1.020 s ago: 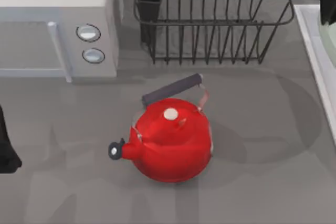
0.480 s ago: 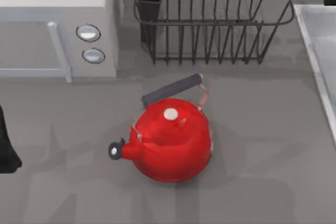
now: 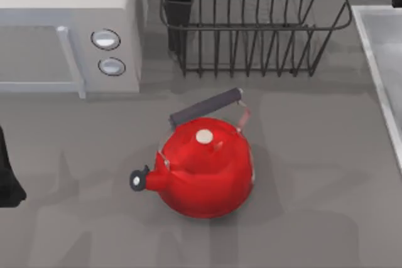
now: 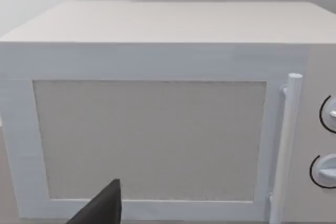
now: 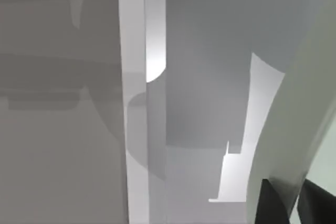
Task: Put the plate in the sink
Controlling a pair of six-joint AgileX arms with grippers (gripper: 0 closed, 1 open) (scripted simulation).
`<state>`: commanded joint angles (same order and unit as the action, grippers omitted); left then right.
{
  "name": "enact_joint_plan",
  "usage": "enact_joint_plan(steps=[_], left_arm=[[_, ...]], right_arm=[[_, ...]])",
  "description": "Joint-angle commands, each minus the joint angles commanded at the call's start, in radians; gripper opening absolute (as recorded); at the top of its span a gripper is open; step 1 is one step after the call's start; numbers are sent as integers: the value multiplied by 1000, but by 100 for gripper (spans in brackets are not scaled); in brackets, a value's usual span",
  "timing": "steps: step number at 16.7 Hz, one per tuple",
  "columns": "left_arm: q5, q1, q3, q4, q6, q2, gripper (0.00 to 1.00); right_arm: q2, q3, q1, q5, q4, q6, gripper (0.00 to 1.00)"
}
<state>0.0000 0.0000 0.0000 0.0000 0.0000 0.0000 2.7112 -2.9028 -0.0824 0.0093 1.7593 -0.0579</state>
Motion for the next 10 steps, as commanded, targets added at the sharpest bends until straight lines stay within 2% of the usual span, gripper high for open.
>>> enact_joint_plan(steps=[10], left_arm=[[0, 0, 0, 0, 0, 0, 100]], right_arm=[[0, 0, 0, 0, 0, 0, 98]])
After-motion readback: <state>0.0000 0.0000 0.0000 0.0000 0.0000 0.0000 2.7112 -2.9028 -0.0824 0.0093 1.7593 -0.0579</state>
